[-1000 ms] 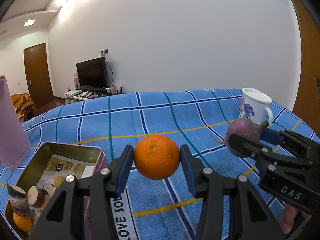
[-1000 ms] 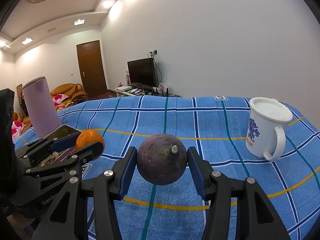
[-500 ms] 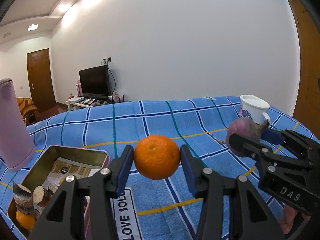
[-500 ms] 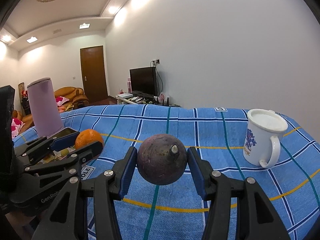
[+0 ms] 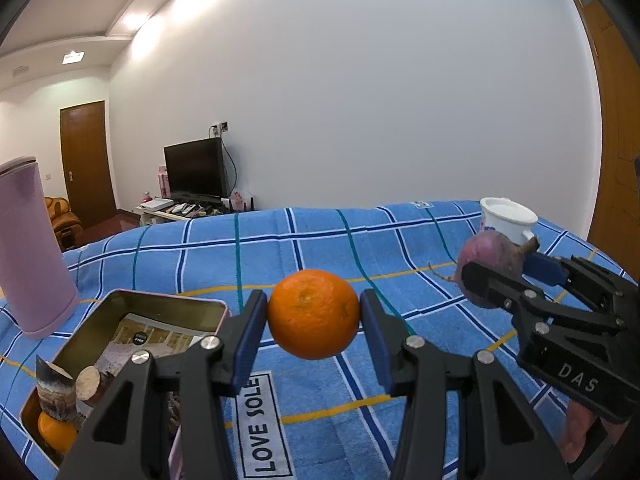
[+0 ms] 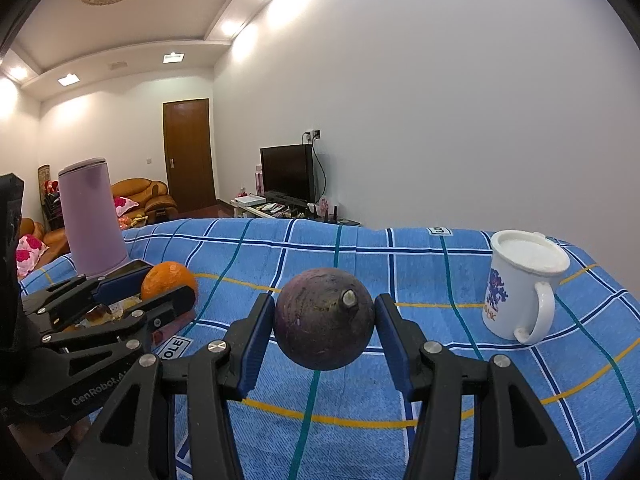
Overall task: Organize fruits
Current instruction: 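Lift the purple fruit with the right tool while the left tool lifts the orange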
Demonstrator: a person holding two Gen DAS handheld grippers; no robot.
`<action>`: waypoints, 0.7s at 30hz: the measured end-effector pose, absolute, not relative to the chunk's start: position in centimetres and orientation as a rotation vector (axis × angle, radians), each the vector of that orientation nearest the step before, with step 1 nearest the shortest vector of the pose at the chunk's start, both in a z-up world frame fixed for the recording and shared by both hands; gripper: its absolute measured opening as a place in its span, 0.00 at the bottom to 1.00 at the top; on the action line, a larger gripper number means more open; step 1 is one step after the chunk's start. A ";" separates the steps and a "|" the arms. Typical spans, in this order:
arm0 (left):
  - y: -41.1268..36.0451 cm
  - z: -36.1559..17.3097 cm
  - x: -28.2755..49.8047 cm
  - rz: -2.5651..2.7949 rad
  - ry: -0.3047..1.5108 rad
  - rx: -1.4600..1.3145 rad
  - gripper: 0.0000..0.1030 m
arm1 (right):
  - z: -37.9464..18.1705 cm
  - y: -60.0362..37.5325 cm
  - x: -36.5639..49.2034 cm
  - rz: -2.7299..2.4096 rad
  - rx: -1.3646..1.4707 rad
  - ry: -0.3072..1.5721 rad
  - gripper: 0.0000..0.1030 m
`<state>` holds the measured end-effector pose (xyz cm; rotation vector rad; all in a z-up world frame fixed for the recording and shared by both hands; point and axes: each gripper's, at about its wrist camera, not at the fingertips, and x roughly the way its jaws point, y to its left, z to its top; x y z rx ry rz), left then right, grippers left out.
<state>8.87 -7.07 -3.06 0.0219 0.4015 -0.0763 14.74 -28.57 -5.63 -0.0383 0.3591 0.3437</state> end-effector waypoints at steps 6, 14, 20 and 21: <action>-6.8 -3.0 8.4 -0.070 0.391 0.019 0.48 | -5.7 -28.6 14.3 0.345 -0.038 0.346 0.52; -6.5 -3.0 7.9 -0.071 0.389 0.019 0.48 | -5.8 -28.7 14.1 0.354 -0.042 0.338 0.52; -6.3 -3.1 7.8 -0.074 0.406 0.017 0.48 | -5.7 -28.7 14.2 0.361 -0.044 0.338 0.52; -6.2 -3.1 7.8 -0.075 0.408 0.015 0.48 | -5.7 -28.7 14.3 0.362 -0.045 0.338 0.52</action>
